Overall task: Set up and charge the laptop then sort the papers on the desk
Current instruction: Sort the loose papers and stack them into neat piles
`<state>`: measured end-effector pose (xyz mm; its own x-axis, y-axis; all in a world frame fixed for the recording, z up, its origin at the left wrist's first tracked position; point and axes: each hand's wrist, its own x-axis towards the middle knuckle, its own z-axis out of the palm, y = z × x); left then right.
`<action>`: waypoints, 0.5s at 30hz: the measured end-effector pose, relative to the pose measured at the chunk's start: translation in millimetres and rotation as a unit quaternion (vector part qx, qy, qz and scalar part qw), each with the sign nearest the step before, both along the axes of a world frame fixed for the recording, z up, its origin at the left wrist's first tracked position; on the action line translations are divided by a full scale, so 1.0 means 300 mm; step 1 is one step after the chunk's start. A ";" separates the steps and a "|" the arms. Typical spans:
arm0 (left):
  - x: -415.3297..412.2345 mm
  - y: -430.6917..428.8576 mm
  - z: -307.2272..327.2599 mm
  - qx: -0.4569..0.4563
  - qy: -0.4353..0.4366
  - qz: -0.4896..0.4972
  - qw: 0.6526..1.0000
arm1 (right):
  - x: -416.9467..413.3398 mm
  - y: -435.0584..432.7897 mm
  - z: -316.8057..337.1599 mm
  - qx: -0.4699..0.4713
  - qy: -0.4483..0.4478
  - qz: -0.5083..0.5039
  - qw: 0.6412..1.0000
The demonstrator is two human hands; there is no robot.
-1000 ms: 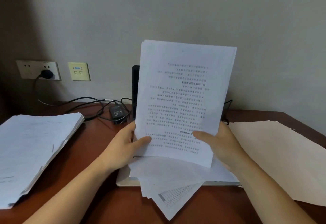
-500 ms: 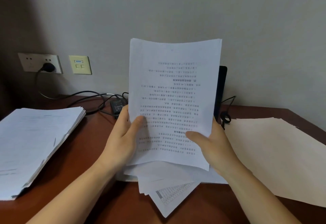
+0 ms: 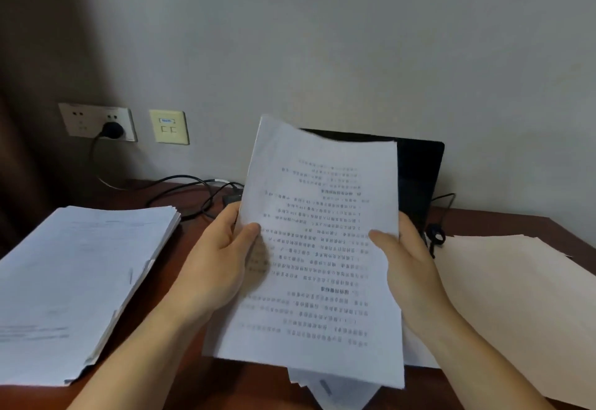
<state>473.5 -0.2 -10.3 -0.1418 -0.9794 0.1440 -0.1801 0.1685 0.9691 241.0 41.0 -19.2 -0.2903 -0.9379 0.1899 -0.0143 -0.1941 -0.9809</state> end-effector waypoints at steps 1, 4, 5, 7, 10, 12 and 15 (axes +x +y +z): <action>0.038 0.004 0.019 0.020 -0.021 0.012 1.000 | 0.030 -0.015 0.014 0.025 0.005 0.009 1.000; 0.192 0.005 0.061 0.067 -0.075 0.045 0.994 | 0.157 -0.076 0.037 0.086 0.032 0.039 0.995; 0.252 0.002 0.069 0.082 -0.084 0.053 0.992 | 0.209 -0.099 0.036 0.100 0.028 0.050 0.993; 0.374 -0.006 0.079 0.106 -0.118 0.090 0.983 | 0.322 -0.152 0.024 0.127 0.016 0.083 0.988; 0.557 -0.029 0.070 0.134 -0.210 0.161 0.955 | 0.500 -0.224 -0.016 0.159 0.017 0.129 0.979; 0.674 -0.051 0.044 0.155 -0.267 0.188 0.932 | 0.610 -0.265 -0.051 0.162 0.038 0.161 0.973; 0.828 -0.086 -0.005 0.162 -0.291 0.206 0.920 | 0.741 -0.315 -0.089 0.184 0.104 0.184 0.960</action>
